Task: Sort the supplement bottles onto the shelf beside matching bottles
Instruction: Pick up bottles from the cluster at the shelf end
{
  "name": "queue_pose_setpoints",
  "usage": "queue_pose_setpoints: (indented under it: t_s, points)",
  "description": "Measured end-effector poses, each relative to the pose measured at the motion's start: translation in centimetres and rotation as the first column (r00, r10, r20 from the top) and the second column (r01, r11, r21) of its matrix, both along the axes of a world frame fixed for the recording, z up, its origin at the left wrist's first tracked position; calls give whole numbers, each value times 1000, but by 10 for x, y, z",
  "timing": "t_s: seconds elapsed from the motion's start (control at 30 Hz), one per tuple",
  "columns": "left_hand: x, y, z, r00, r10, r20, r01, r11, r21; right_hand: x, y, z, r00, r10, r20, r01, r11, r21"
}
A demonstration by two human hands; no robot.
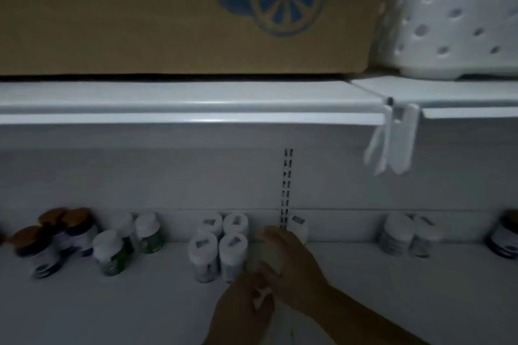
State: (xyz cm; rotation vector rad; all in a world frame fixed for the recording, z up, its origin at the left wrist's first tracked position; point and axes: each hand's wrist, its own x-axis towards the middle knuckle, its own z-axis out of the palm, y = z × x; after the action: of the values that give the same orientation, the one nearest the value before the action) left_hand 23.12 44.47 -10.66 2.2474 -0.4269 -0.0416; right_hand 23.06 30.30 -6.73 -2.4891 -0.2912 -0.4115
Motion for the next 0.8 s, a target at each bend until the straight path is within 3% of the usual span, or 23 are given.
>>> queue_pose_setpoints:
  t_s: [0.07,0.17,0.27,0.3,0.4,0.5,0.67,0.8]
  points:
    - [13,-6,-3,957,-158,243,120,979,163,-29,-40,0,994,-76,74,89,978,-188]
    - [10,-42,19,854,-316,412,203,934,295,-84,-114,2,939,-322,-121,260,895,-363]
    - [-2,-111,47,814,-511,276,353,813,464,-130,-182,12,816,-555,-162,459,793,-402]
    - [-8,-139,52,790,-555,261,380,777,502,-142,-204,8,824,-552,-129,465,789,-402]
    - [-29,-228,60,743,-657,130,522,690,500,-180,-259,0,769,-584,-262,511,806,-298]
    - [-58,-303,67,716,-694,-70,628,598,498,-212,-316,-4,733,-629,-260,571,776,-268]
    - [-100,-408,52,707,-683,-183,679,585,443,-247,-412,-11,675,-670,-308,655,737,-167]
    - [-103,-471,43,748,-662,-44,616,669,416,-247,-469,-24,648,-681,-341,719,695,-21]
